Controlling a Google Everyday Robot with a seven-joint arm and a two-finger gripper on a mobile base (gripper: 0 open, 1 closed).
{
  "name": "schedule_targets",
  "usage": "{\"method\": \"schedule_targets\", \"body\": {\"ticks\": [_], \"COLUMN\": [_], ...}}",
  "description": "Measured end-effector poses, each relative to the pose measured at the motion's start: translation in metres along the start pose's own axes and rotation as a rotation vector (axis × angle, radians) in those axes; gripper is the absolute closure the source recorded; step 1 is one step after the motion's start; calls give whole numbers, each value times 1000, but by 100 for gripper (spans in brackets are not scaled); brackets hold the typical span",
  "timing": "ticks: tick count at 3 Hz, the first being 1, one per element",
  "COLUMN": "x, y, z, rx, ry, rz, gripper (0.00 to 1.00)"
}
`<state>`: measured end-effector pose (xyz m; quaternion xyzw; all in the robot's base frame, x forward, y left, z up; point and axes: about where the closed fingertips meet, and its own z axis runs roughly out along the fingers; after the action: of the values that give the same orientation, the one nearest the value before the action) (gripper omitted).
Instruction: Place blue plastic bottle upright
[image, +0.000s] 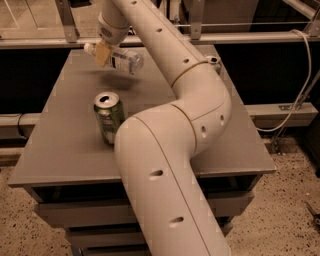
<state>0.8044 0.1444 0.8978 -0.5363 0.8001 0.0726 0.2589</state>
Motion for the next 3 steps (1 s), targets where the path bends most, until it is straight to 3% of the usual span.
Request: {"method": "schedule_targets", "body": {"ticks": [1,2,3], "x": [4,20,32], "y": [-22,-28,-10], "z": [-49,-112,-182], "rx": [50,77,116], "ry": [-141,-315,-489], "rz": [60,101,106], "gripper": [100,100,100]}}
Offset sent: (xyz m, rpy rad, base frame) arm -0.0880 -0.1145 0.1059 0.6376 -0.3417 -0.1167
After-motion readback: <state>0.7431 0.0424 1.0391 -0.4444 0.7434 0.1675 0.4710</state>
